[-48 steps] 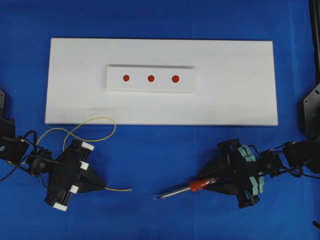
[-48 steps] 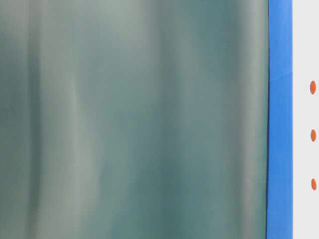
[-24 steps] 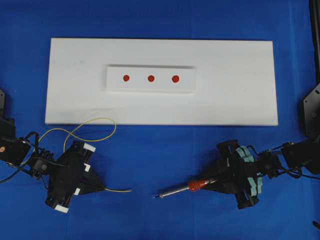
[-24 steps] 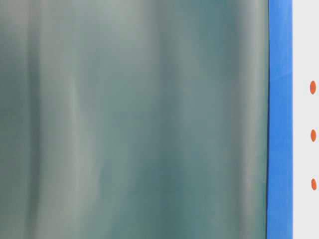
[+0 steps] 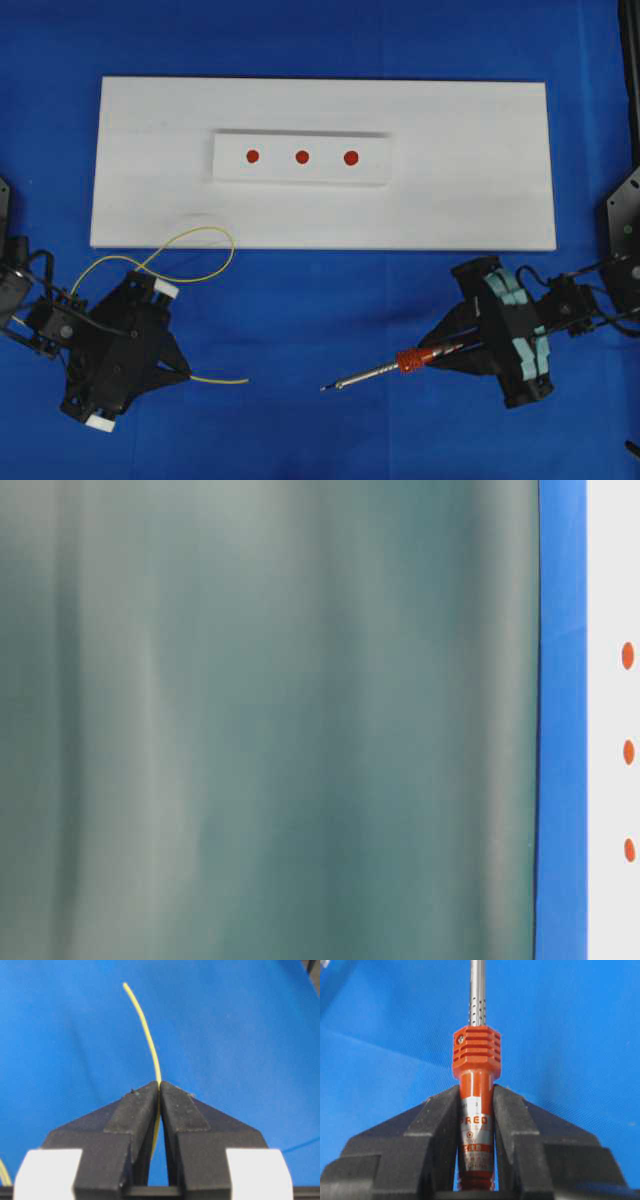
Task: Touch the tip of the soldering iron to the tip of the solder at the mark.
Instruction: 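Raise both grippers and move them over the red-dot strip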
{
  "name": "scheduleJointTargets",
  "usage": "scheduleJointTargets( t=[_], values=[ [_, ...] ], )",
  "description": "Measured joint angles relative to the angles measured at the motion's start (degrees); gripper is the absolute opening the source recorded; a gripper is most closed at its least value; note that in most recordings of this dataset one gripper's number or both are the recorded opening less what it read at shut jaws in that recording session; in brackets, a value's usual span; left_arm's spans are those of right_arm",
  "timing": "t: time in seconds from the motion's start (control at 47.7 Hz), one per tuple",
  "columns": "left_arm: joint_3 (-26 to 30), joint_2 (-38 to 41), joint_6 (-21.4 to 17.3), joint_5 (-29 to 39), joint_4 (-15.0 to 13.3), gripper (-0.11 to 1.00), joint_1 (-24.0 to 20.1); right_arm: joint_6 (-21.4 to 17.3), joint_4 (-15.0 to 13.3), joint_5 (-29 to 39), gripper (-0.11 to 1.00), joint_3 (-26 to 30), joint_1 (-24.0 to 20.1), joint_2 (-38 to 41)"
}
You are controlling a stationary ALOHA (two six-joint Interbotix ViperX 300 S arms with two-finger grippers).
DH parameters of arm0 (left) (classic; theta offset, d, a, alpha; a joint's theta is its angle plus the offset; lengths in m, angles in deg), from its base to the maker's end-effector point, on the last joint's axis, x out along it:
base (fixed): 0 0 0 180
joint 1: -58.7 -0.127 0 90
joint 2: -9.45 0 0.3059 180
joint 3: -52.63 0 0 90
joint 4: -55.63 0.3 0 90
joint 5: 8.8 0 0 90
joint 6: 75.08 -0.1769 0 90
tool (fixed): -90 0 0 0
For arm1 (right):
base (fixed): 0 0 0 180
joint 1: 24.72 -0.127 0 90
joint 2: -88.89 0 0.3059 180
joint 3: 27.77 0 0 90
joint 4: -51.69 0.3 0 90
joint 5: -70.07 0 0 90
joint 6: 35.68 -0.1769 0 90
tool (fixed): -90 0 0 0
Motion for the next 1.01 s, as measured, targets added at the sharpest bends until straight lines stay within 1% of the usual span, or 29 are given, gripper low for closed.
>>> scheduleJointTargets(
  t=[0.168, 0.294, 0.398, 0.503, 0.566, 0.713, 0.818, 1.007],
  values=[
    [2.7, -4.9, 0.0, 8.4, 0.1, 0.01, -1.9, 2.0, -0.5, 11.1, 0.06, 3.3, 1.9, -6.1],
    [5.0, -7.5, 0.0, 14.5, 0.2, 0.01, -3.7, 2.8, -1.3, 18.0, 0.06, 5.7, 3.5, -8.5],
    [7.3, -9.3, -0.1, 20.0, 0.3, 0.01, -5.4, 2.7, -3.0, 23.4, 0.06, 7.7, 5.6, -10.0],
    [9.2, -11.0, 0.0, 24.4, 0.6, 0.01, -7.5, 2.8, -5.4, 27.8, 0.06, 9.5, 8.1, -11.2],
    [9.6, -11.3, -0.4, 26.4, 0.8, 0.01, -9.6, 2.8, -6.9, 29.8, 0.06, 10.2, 10.1, -11.8],
    [9.8, -11.4, -0.6, 28.7, 0.8, 0.01, -16.5, 2.7, -10.2, 32.7, 0.06, 11.6, 16.5, -12.0],
    [9.8, -11.4, -0.7, 29.4, 0.8, 0.01, -20.7, 2.7, -11.3, 34.0, 0.06, 12.0, 21.2, -12.0],
    [9.9, -11.2, -0.9, 32.3, 0.8, 0.01, -28.5, 2.7, -12.8, 35.4, 0.06, 12.7, 27.9, -11.4]
  ],
)
